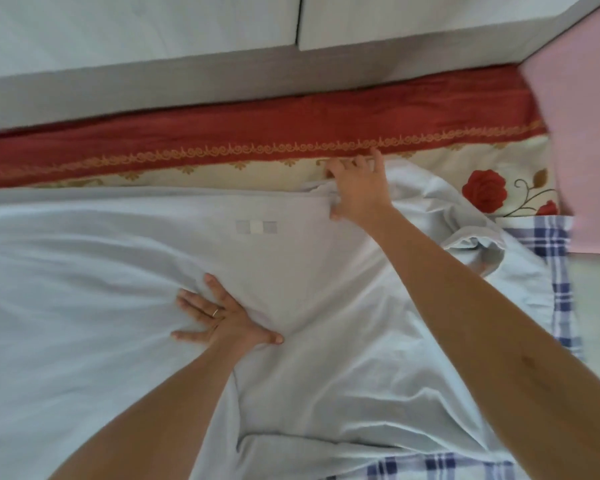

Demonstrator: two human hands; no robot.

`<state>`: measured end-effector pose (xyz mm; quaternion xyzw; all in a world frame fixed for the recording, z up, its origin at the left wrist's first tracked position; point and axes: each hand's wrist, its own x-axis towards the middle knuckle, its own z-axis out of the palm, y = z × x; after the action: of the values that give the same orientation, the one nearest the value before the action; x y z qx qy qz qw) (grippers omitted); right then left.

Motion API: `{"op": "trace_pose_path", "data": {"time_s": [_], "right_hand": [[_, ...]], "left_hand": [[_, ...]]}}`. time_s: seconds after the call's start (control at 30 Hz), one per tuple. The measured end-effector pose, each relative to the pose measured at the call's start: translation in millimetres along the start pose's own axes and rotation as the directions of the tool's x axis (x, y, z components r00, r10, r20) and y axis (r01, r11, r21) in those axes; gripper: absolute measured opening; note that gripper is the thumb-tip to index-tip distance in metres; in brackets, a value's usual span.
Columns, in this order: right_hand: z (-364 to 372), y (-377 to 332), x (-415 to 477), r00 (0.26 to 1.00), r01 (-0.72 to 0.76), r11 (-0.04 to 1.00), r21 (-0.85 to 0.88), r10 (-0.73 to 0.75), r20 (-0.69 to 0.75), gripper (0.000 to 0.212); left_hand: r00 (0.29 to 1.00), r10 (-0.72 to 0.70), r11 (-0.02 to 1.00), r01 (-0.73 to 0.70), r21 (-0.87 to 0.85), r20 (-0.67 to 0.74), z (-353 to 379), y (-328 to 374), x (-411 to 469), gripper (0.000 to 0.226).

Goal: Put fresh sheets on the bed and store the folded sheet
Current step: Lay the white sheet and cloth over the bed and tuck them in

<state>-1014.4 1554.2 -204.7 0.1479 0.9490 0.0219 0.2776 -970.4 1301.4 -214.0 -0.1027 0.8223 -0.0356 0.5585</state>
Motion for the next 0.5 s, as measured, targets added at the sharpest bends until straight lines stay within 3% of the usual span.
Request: {"op": "trace_pose_path", "data": {"time_s": [0.07, 0.13, 0.2, 0.27, 0.33, 0.4, 0.5], "right_hand": [[-4.7, -8.9, 0.0, 0.999, 0.034, 0.999, 0.016, -0.034, 0.008, 0.041], [0.6, -18.6, -18.1, 0.992, 0.054, 0.998, 0.034, -0.050, -0.118, 0.020], [16.9, -22.5, -54.3, 0.921, 0.155, 0.985, 0.080, -0.115, -0.373, 0.016], [43.0, -28.7, -96.5, 0.815, 0.329, 0.940, 0.094, -0.232, -0.532, 0.010], [73.6, -27.2, -125.2, 0.801, 0.450, 0.892, 0.049, -0.379, -0.463, 0.015], [95.3, -19.8, -144.1, 0.860, 0.432, 0.902, -0.023, -0.419, -0.291, 0.014], [88.6, 0.7, -146.0, 0.965, 0.240, 0.969, -0.065, -0.245, -0.091, 0.037]], "left_hand": [[1.000, 0.015, 1.000, -0.015, -0.001, 0.001, -0.1, -1.5, 0.0, 0.174], [1.000, 0.031, 1.000, -0.031, -0.001, 0.002, 1.1, -6.6, 1.7, 0.173], [0.998, 0.061, 0.998, -0.061, -0.014, -0.001, 0.9, -8.1, 2.0, 0.171], [0.995, 0.093, 0.996, -0.093, -0.003, -0.023, 4.8, -13.8, 2.5, 0.169], [0.996, 0.091, 0.996, -0.091, -0.011, -0.025, 3.6, -11.8, 3.2, 0.169], [0.997, 0.074, 0.997, -0.074, -0.002, -0.027, 5.9, -14.2, 0.3, 0.167], [0.994, 0.099, 0.995, -0.098, 0.019, -0.040, 8.2, -17.7, 1.2, 0.166]]}}
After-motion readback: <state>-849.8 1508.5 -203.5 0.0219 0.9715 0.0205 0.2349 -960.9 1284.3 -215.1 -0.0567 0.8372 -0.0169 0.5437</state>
